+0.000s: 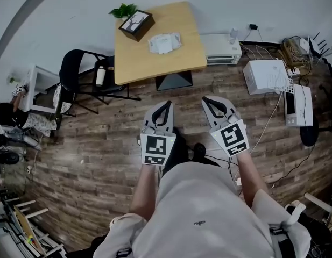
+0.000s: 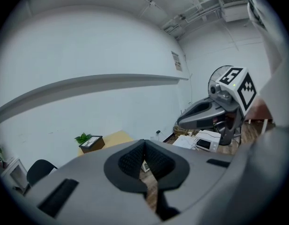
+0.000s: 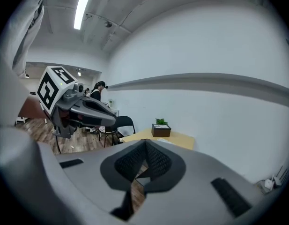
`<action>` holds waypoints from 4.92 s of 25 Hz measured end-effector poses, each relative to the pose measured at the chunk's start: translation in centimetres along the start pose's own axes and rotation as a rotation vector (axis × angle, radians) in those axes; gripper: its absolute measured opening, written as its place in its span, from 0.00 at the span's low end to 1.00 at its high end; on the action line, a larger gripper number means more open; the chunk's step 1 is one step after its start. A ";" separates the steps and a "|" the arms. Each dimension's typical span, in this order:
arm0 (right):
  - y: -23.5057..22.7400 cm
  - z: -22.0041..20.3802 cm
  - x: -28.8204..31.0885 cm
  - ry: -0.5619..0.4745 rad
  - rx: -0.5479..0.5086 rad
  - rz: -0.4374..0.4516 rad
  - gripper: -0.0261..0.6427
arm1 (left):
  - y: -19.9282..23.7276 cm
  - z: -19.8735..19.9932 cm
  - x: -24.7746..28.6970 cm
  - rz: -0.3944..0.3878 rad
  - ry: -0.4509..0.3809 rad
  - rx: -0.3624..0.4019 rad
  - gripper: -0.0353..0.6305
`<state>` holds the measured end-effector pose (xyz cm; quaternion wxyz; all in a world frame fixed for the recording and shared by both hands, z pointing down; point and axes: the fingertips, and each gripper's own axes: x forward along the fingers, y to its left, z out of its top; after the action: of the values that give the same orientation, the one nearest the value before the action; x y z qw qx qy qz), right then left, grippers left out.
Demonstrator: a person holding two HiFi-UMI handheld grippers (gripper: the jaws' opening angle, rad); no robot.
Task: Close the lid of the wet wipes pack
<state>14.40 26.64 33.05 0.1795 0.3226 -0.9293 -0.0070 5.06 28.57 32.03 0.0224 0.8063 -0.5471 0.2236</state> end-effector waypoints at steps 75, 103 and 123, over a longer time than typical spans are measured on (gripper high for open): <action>-11.5 0.7 30.7 0.163 0.141 0.052 0.20 | 20.7 -10.9 27.4 -0.226 0.196 0.029 0.26; -21.3 -6.8 38.4 0.273 0.212 0.248 0.20 | 20.0 -21.4 42.0 -0.239 0.518 0.359 0.28; -20.7 -6.4 37.6 0.263 0.212 0.266 0.20 | 20.8 -19.3 41.3 -0.198 0.493 0.403 0.29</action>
<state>1.58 -11.73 48.74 0.2635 0.2123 -0.9279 0.1565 -7.57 -10.36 60.98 0.0157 0.7654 -0.3892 0.5122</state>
